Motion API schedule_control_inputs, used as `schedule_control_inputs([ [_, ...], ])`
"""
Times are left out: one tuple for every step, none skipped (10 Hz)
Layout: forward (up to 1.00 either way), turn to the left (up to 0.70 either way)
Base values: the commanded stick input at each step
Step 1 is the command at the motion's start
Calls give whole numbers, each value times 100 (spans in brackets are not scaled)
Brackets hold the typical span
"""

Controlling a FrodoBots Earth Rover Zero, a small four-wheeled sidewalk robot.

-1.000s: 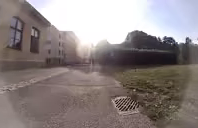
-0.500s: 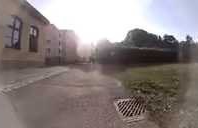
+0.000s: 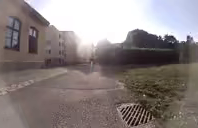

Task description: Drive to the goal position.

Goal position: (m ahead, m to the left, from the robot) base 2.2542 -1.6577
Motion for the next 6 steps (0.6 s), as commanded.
schedule_control_inputs([
  [44, 3],
  [44, 3],
  [44, 3],
  [44, 3],
  [44, 3],
  [44, 3],
])
